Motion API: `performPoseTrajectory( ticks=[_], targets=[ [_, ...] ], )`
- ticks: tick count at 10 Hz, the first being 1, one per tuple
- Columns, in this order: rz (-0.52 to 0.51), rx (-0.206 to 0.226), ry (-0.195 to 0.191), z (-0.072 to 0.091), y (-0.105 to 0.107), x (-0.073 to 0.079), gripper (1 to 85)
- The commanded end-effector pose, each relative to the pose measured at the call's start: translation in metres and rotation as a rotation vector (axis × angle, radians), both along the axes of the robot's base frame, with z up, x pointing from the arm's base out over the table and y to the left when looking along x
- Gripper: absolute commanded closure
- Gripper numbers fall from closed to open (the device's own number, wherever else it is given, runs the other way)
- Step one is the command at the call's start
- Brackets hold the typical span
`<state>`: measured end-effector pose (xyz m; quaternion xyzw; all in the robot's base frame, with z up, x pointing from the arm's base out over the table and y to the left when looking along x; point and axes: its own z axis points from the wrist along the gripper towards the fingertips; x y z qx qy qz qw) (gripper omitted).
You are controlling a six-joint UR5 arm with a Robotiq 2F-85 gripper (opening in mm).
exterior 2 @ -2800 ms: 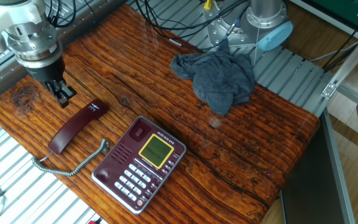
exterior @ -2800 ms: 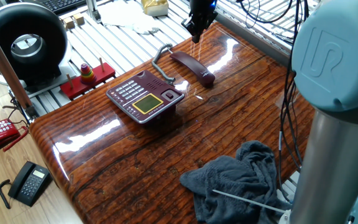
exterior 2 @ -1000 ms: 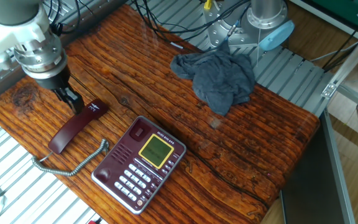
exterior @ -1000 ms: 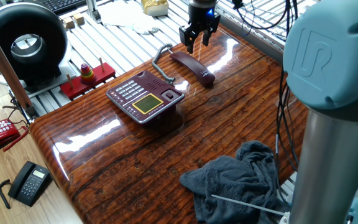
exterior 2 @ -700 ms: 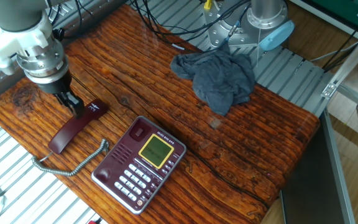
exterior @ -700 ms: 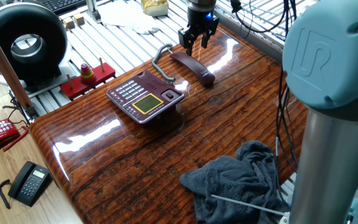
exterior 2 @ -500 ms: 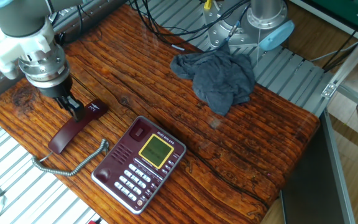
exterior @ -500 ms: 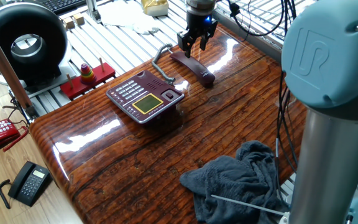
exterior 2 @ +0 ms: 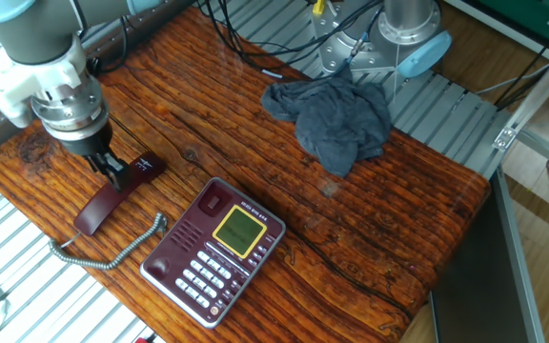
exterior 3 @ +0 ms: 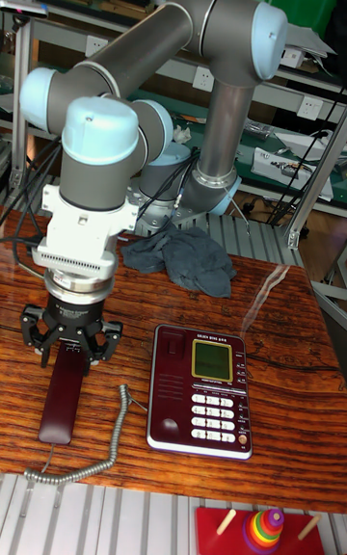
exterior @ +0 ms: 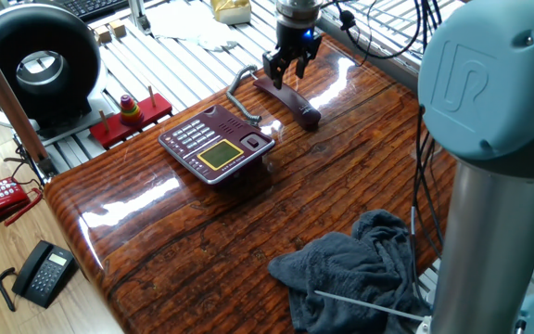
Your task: Place the handset of the telephone on the corresponding phone cradle
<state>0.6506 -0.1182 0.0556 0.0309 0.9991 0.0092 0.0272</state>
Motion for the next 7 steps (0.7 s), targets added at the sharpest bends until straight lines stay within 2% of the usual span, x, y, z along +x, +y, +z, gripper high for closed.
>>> performPoseTrajectory(
  ticks=[1, 4, 7],
  targets=[
    [0.012, 0.011, -0.004, -0.0063, 0.0040, 0.0012, 27.7],
    [0.026, -0.011, -0.016, -0.0117, -0.0007, 0.0047, 27.7],
    [0.021, -0.002, -0.024, -0.0141, 0.0021, 0.0066, 27.7]
  ],
)
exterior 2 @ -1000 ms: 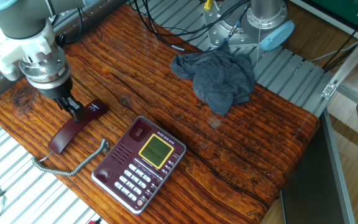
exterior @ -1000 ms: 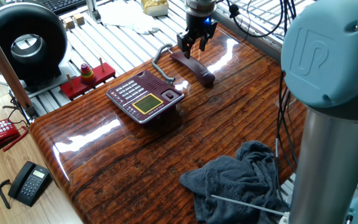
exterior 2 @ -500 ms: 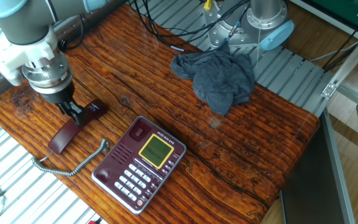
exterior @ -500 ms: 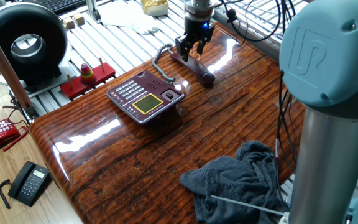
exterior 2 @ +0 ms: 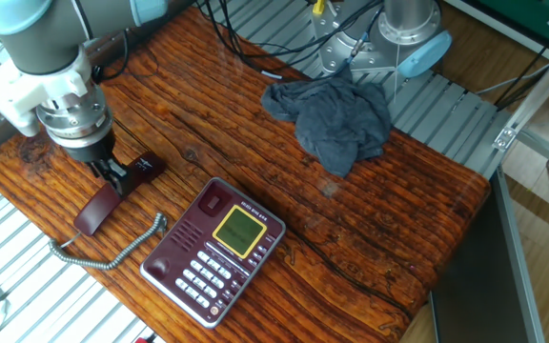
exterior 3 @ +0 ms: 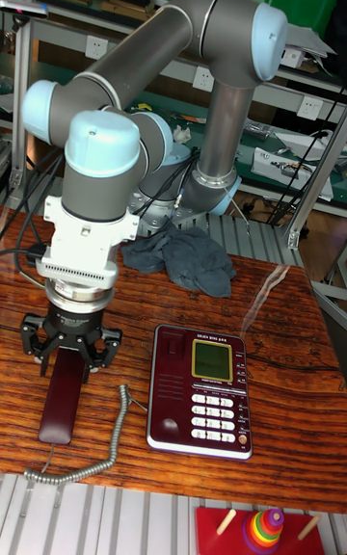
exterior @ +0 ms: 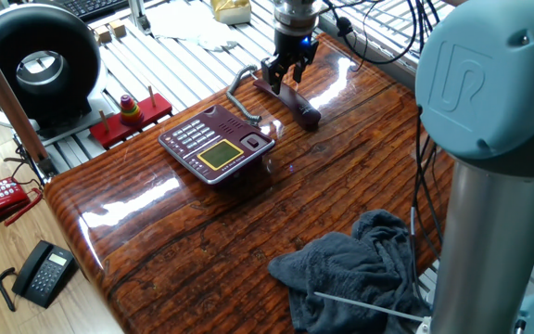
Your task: Place the handset of the telephone on the corresponding phone cradle
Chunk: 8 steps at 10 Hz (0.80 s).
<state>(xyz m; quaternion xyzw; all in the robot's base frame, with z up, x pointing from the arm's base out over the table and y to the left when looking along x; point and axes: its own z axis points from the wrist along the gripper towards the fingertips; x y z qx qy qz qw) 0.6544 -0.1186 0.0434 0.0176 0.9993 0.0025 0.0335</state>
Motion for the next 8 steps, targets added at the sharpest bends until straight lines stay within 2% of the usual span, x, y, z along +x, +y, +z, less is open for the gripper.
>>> performPoseTrajectory(
  ticks=[1, 8],
  targets=[
    [-0.007, 0.019, -0.022, -0.0041, 0.0044, 0.0055, 27.7],
    [0.008, 0.029, -0.043, -0.0090, 0.0087, 0.0107, 27.7]
  ],
)
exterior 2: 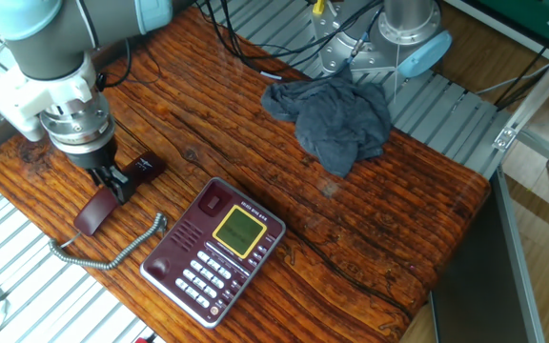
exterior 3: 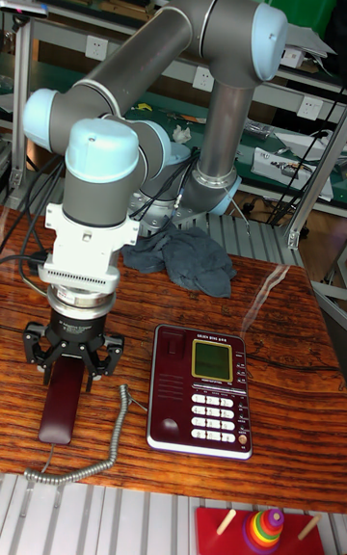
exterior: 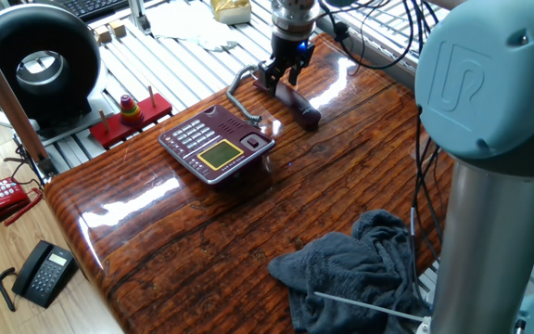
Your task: Place the handset of the telephone on the corresponding phone cradle
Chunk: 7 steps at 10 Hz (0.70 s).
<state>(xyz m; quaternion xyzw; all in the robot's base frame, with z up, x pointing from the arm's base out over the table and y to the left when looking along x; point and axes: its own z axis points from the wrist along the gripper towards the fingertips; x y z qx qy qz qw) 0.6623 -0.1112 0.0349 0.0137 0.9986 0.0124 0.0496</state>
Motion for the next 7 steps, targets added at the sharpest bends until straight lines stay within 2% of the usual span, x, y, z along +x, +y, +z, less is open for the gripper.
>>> performPoseTrajectory(
  ticks=[1, 7],
  targets=[
    [0.000, 0.005, -0.017, -0.0018, 0.0001, 0.0042, 27.7],
    [0.012, 0.011, -0.031, -0.0077, 0.0009, 0.0064, 28.3]
  ],
)
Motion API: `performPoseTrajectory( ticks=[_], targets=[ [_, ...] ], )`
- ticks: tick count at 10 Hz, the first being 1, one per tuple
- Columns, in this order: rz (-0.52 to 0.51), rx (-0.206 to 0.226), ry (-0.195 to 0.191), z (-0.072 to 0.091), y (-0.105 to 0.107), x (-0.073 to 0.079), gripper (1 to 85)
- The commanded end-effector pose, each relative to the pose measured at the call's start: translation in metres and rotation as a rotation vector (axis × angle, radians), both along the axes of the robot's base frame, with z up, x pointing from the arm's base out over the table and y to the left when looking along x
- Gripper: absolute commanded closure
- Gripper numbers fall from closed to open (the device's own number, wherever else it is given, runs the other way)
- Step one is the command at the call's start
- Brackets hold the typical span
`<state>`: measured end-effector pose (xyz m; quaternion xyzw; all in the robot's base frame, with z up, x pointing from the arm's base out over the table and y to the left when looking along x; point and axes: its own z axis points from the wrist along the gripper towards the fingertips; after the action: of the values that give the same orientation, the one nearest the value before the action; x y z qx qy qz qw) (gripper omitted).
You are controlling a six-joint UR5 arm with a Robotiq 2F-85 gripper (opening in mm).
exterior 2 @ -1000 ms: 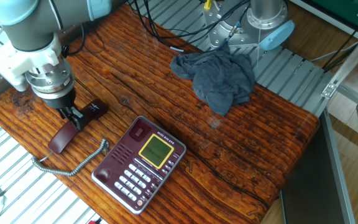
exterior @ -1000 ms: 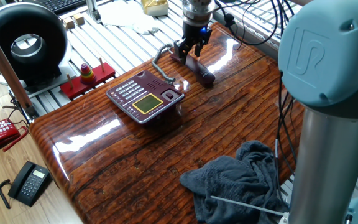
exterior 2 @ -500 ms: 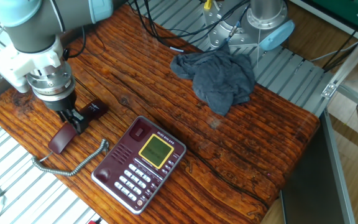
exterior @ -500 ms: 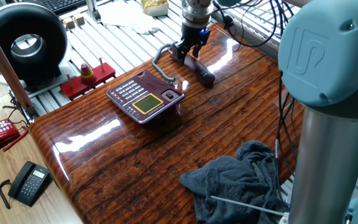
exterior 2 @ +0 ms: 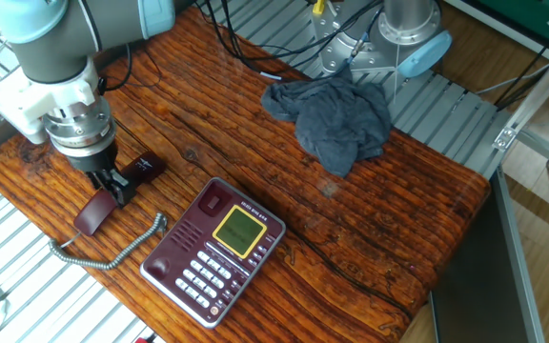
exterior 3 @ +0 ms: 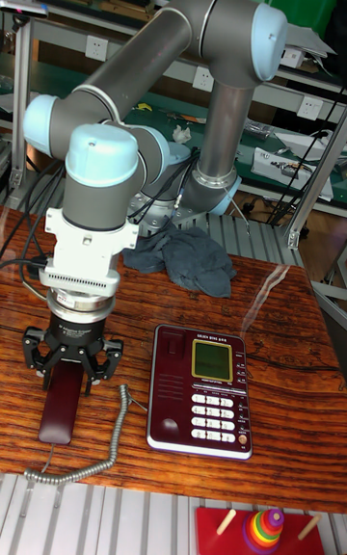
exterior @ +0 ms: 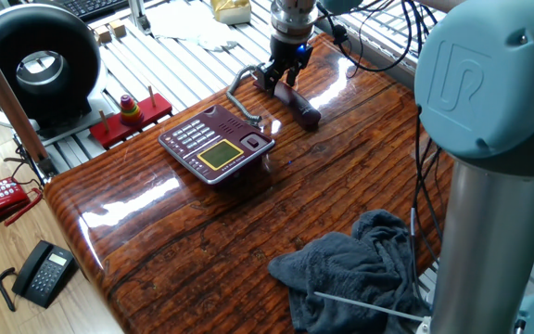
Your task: Place the handset of the telephone on the corresponding phone cradle
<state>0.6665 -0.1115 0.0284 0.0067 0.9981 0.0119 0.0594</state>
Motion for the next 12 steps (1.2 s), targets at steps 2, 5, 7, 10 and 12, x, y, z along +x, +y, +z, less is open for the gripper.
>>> performPoseTrajectory(
  ticks=[2, 5, 7, 10, 12],
  targets=[
    [0.001, 0.015, -0.016, -0.0016, 0.0013, 0.0031, 28.3],
    [0.016, 0.006, -0.031, -0.0030, -0.0016, 0.0054, 28.3],
    [0.022, 0.009, -0.036, -0.0044, -0.0025, 0.0048, 32.7],
    [0.040, 0.026, -0.026, -0.0072, 0.0013, -0.0027, 33.3],
    [0.046, 0.034, -0.039, -0.0099, 0.0035, -0.0036, 33.0]
  ],
)
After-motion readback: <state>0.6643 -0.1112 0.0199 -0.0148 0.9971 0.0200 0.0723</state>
